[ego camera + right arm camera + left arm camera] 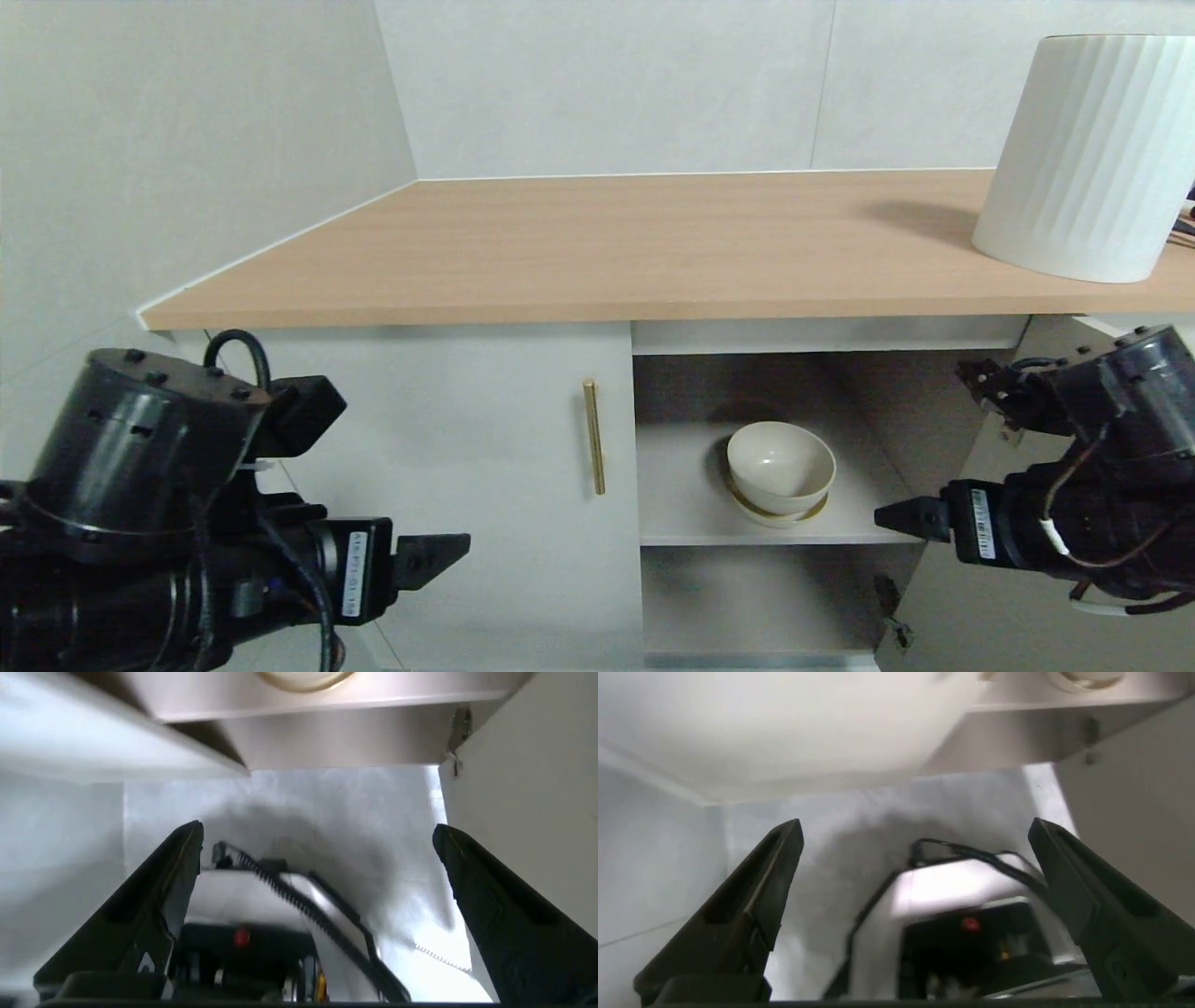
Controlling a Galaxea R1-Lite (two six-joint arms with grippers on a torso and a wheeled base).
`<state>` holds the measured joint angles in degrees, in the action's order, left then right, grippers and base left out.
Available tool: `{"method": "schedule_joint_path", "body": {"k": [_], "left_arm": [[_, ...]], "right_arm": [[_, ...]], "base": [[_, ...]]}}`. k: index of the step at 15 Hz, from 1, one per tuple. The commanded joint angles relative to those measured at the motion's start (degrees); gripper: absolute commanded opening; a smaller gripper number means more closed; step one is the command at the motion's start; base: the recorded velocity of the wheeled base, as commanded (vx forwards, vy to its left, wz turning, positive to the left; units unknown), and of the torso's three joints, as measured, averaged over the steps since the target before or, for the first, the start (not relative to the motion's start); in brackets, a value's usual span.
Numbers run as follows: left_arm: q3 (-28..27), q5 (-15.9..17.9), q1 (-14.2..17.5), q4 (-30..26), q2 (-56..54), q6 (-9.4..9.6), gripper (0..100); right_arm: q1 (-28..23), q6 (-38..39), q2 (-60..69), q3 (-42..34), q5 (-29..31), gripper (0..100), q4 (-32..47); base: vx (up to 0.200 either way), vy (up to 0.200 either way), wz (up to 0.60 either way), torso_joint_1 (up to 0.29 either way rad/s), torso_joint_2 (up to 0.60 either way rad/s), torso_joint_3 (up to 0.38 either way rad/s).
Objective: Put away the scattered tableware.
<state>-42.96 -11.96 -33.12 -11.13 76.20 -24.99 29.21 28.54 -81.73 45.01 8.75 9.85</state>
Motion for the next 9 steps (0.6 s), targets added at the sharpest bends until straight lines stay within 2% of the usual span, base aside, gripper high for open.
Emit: {"method": "schedule_joint_path", "body": {"k": [1,2,4,5,9], "left_arm": [[2.71,0.18,2.89,0.06,-6.86,1.44,100],[3.5,0.45,2.89,0.23,-7.74,1.7,100],[3.5,0.71,2.89,0.41,-7.03,4.86,100],[3.5,0.71,2.89,0.5,-6.07,5.39,100],[3.58,0.62,2.71,0.41,-5.36,5.39,100]], "right_arm": [[1.64,-0.06,7.55,-0.45,-0.05,100,2.63],[1.64,-0.15,8.16,-0.71,-0.05,100,3.69],[2.43,-0.15,8.78,-1.06,0.48,100,5.09],[2.61,-0.15,8.78,-1.5,0.3,100,5.36],[2.78,-0.15,8.25,-1.94,-0.05,100,5.18]], "base": [[0.0,0.0,0.0,0.0,0.0,0.0],[0.0,0.0,0.0,0.0,0.0,0.0],[0.0,0.0,0.0,0.0,0.0,0.0],[0.0,0.0,0.0,0.0,0.0,0.0],[0.0,0.0,0.0,0.0,0.0,0.0]]}}
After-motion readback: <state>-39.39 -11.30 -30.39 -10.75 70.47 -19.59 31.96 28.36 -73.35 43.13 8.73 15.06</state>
